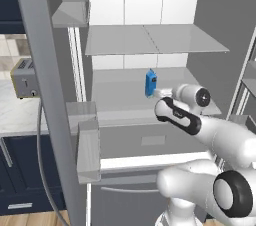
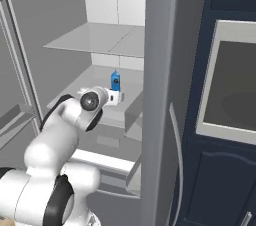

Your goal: Take a sugar cube from the saucer and place it inside the coffee. Then, grab milk from the fridge and place it next to the coffee on the counter to sweeten the coffee.

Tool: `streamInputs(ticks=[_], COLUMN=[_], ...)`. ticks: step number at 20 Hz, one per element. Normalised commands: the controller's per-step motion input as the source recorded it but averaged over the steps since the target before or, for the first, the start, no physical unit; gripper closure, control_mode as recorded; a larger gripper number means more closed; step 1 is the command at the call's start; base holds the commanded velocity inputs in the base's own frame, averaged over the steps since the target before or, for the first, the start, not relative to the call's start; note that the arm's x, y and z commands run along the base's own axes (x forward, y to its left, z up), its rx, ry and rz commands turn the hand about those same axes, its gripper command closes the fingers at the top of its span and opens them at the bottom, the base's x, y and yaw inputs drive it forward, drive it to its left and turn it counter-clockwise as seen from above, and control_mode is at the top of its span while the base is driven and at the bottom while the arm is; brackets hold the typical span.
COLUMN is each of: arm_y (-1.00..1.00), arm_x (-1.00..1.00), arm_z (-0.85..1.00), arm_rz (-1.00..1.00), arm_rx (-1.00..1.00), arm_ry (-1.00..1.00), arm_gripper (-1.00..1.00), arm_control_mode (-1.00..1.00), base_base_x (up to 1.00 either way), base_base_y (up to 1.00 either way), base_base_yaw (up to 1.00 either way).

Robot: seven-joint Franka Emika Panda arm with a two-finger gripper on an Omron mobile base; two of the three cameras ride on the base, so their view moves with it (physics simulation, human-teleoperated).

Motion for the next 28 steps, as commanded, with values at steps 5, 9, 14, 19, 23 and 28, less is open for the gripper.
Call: streamInputs(ticks=[5,9,14,19,23,28], arm_y=[0.0,0.0,-0.02,-0.07,-0.01,-0.01], arm_x=[0.66,0.57,0.28,0.25,0.44,0.5], arm_z=[-0.04,-0.12,-0.41,-0.01,0.0,0.0], arm_rz=[0.0,0.0,0.0,0.0,0.01,0.02], arm_rx=[0.0,0.01,0.0,0.03,0.03,0.02], arm_ry=[0.01,0.0,-0.01,-0.02,0.0,0.0], arm_gripper=[-1.0,-1.0,-1.0,-1.0,-1.0,-1.0], arm_control_mode=[-1.0,-1.0,-1.0,-1.0,-1.0,-1.0], base_base_x=[0.0,0.0,0.0,0.0,0.0,0.0], base_base_y=[0.0,0.0,0.0,0.0,0.0,0.0], base_base_yaw=[0.0,0.0,0.0,0.0,0.0,0.0])
